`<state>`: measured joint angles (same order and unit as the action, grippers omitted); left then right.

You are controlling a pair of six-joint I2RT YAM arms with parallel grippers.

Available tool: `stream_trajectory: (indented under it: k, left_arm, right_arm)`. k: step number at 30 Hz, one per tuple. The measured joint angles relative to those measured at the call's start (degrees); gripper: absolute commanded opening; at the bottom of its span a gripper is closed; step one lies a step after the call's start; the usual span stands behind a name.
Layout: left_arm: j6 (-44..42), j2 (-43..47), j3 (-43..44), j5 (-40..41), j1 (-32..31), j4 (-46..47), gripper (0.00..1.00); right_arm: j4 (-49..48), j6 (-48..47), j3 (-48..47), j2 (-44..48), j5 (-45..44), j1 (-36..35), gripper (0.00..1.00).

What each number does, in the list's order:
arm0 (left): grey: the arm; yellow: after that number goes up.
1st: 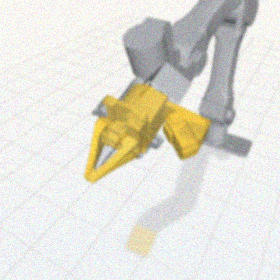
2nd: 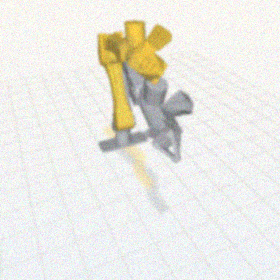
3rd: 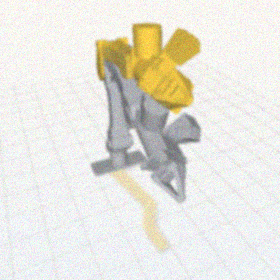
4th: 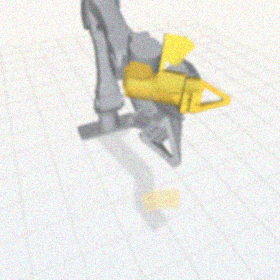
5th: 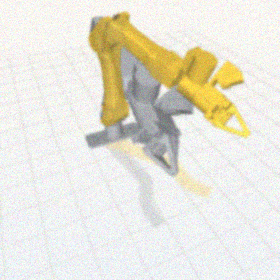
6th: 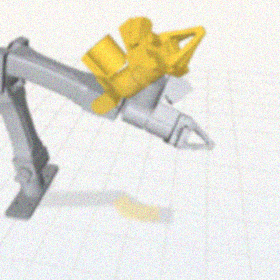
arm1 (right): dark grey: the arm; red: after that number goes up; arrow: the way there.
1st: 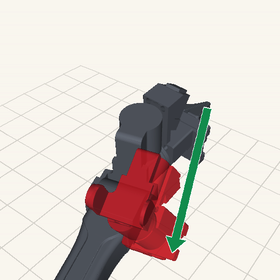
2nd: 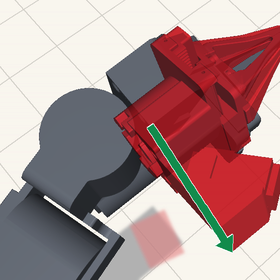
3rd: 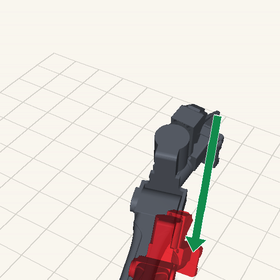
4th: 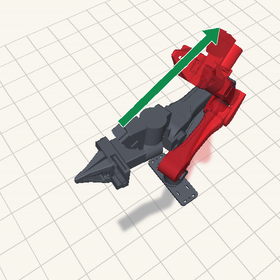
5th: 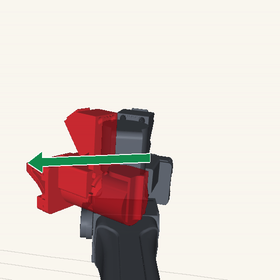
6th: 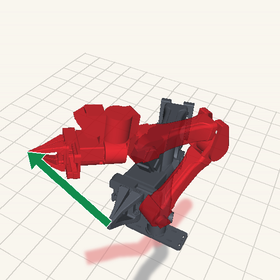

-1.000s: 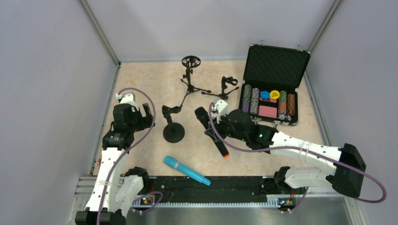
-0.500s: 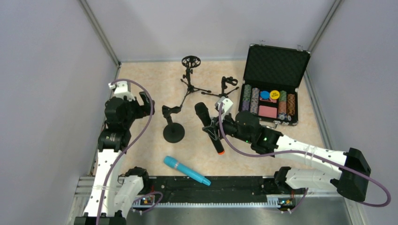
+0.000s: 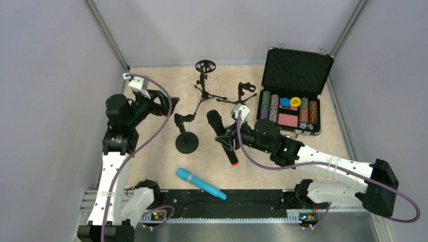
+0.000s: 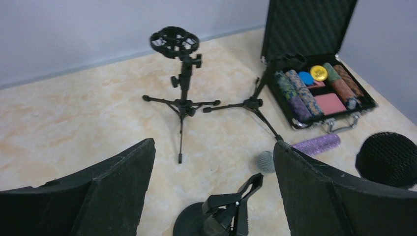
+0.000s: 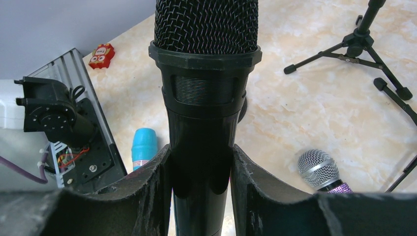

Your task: Attach the microphones to the stand

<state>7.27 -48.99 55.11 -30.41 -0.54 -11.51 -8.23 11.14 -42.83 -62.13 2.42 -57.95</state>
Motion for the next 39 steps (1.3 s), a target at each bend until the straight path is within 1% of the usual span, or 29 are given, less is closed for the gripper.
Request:
stream_trajectory:
  k: [8,14,16,23,28,33,39]
  left_arm:
    - [-5.3,-1.0,-1.0,-13.1,0.0,0.9,0.94]
    - [-10.9,-0.5,-3.4,-19.5,0.0,-0.5,0.92]
    - [-13.5,0.3,-5.4,-20.9,0.0,-0.7,0.9]
    - [-24.3,3.8,-13.4,-22.4,0.0,-1.7,0.91]
    - [-30.2,5.2,-15.3,-22.1,0.0,-2.1,0.91]
    - [-32.8,3.4,-15.3,-20.7,0.0,-1.4,0.9]
    - [-33.0,-2.4,-14.9,-20.7,0.0,-1.1,0.86]
  right_arm:
    - [-0.3,0.0,0.1,0.0,0.8,0.0,0.0]
    - [-0.3,0.0,0.1,0.0,1.2,0.0,0.0]
    - [-0.4,0.0,0.2,0.0,1.2,0.0,0.0]
    - [-1.4,0.0,1.5,0.0,1.3,0.0,0.0]
    - [-1.6,0.0,2.0,0.0,1.3,0.0,0.0]
    - [-1.7,0.0,2.0,0.0,1.1,0.0,0.0]
    - [-2.1,0.0,2.6,0.0,0.7,0.0,0.0]
